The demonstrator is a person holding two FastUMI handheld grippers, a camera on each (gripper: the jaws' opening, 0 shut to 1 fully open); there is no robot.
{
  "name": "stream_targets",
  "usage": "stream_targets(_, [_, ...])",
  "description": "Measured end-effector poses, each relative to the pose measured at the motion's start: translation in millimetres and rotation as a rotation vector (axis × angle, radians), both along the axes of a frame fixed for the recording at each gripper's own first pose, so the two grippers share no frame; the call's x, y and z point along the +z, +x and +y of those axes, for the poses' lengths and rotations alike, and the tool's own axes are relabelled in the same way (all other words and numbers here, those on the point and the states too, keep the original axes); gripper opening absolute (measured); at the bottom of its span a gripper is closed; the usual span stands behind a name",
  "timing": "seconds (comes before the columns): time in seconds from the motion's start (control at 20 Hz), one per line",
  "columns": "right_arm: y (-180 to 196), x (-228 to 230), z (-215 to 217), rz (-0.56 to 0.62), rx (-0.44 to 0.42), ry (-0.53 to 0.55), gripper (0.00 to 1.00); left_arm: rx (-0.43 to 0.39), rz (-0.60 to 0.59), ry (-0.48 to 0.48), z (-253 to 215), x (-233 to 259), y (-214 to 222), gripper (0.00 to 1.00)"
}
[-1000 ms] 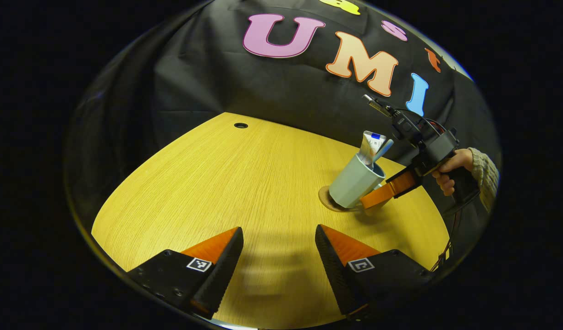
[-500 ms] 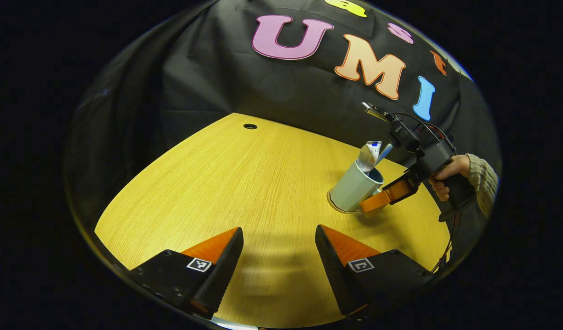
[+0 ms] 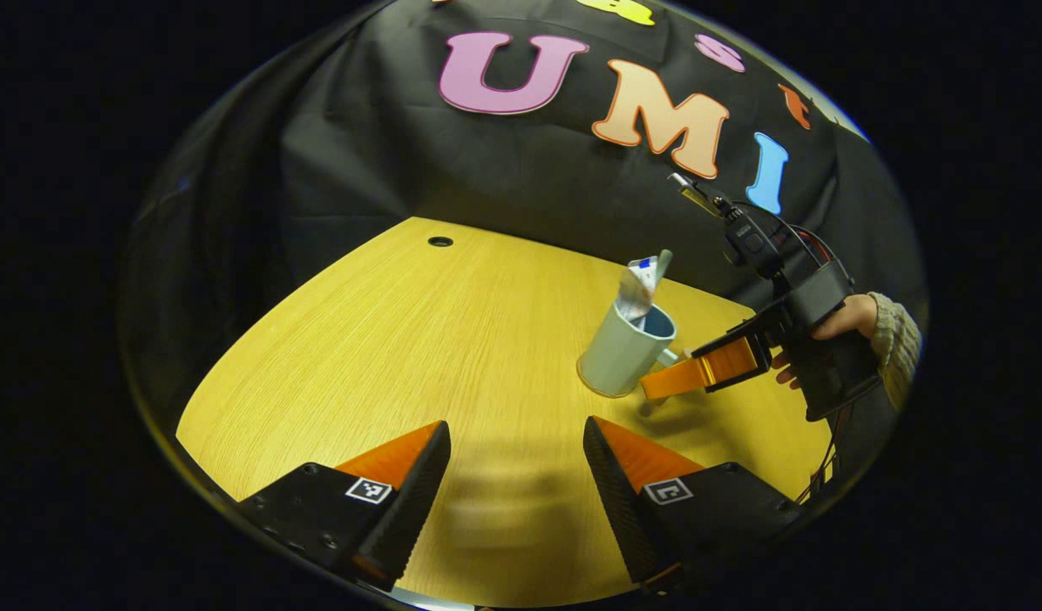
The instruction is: Put the toothbrush and toothpaste on the desktop into the cup, then pick up the cup and place it on the coaster on the desktop.
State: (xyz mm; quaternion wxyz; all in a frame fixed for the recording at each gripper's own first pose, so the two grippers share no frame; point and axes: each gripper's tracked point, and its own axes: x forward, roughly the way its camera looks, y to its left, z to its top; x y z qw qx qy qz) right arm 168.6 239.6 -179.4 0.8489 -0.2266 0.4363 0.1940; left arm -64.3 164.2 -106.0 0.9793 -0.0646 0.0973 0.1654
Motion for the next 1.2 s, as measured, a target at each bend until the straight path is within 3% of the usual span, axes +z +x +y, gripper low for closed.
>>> stream_targets(0.15, [-17.9,11.3,-18.0,-0.038,-0.04,0.109,0.99,-0.022,0.001,0.014,-19.5,6.2,6.0,0.91])
stream_targets(0.2, [-23.1,17.7,-26.6,-0.066,-0.046,0.144,0.96,-0.028,0.001,0.016,-25.8,7.9,7.2,0.91])
stream_targets(0.25, [-27.4,24.7,-37.6,-0.103,-0.056,0.172,0.99,-0.035,0.0,0.018,-32.4,9.4,10.3,0.91])
stream_targets(0.35, [-34.8,31.1,-65.8,-0.175,-0.09,0.207,0.95,-0.037,0.01,0.024,-40.9,8.2,14.7,0.91])
stream_targets(0.4, [-38.0,32.5,-81.7,-0.207,-0.113,0.221,0.99,-0.04,0.013,0.025,-45.0,8.5,17.9,0.92])
stream_targets(0.75, [-71.1,40.7,-173.7,-0.354,-0.394,0.404,0.95,-0.062,0.032,0.064,-62.7,14.5,38.2,0.91])
stream_targets(0.8, [-75.6,48.1,-182.4,-0.379,-0.412,0.425,0.99,-0.065,0.033,0.071,-64.2,16.6,41.0,0.91])
stream_targets(1.2, [-89.1,102.7,-242.1,-0.583,-0.509,0.482,0.99,-0.112,0.05,0.051,-87.3,16.2,60.1,0.92])
